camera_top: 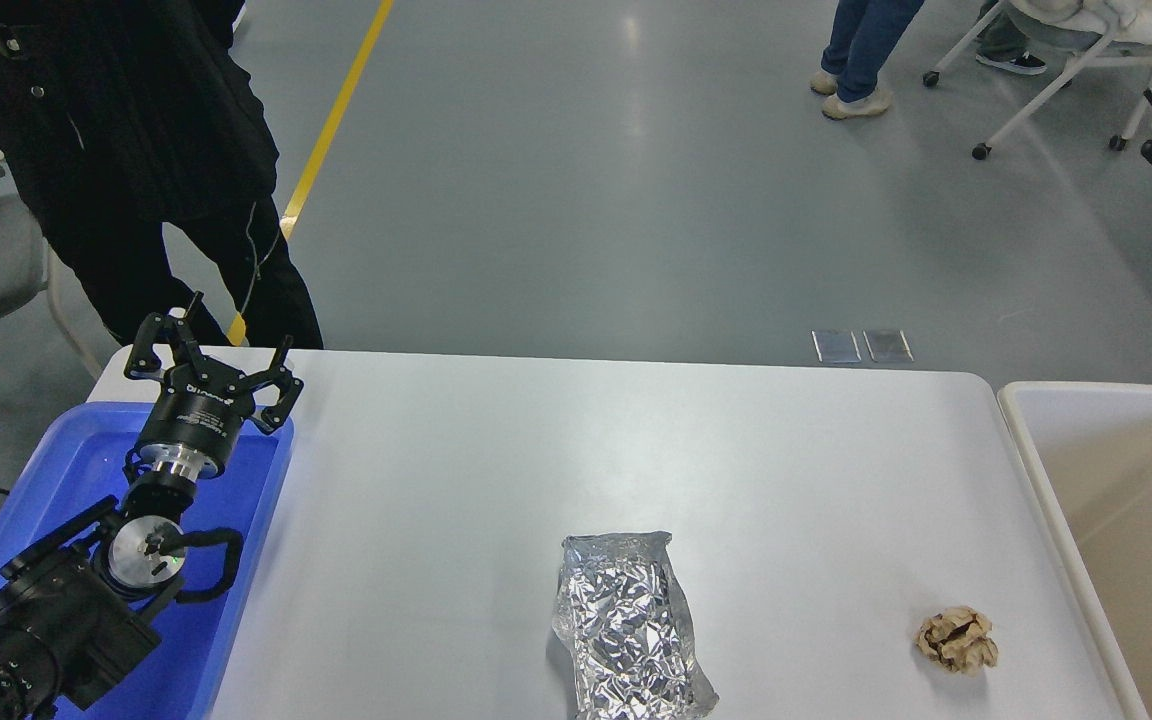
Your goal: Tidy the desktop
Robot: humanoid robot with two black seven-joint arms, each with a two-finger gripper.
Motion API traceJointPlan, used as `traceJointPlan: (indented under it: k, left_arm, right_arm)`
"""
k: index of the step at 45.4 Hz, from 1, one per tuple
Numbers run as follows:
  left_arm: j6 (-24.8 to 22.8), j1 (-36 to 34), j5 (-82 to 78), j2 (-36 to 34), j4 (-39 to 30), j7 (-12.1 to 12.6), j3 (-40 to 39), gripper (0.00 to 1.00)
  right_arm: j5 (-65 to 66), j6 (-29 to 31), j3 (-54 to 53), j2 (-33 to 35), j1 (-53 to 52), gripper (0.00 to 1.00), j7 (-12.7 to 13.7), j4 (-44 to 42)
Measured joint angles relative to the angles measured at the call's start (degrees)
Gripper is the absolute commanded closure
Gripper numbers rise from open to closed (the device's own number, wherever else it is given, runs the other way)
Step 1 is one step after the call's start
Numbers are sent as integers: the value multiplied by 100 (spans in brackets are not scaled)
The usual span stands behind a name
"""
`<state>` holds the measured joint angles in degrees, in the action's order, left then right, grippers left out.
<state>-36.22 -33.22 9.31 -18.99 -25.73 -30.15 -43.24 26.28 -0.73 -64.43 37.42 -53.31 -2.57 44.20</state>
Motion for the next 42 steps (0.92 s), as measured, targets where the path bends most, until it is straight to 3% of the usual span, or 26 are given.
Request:
traceJointPlan:
  k: [7,15,42]
  left_arm:
    - [0,0,0,0,0,0,0,0]
    - [1,0,1,0,0,0,0,0]
    - [2,0,0,0,-1,0,0,0]
  right_arm:
    - [0,-1,-195,-156,281,0,-572,156]
    - [0,-11,-373,-572,884,0,-893,307]
    - [15,5,-649,-1651,2290,0,-1099,677]
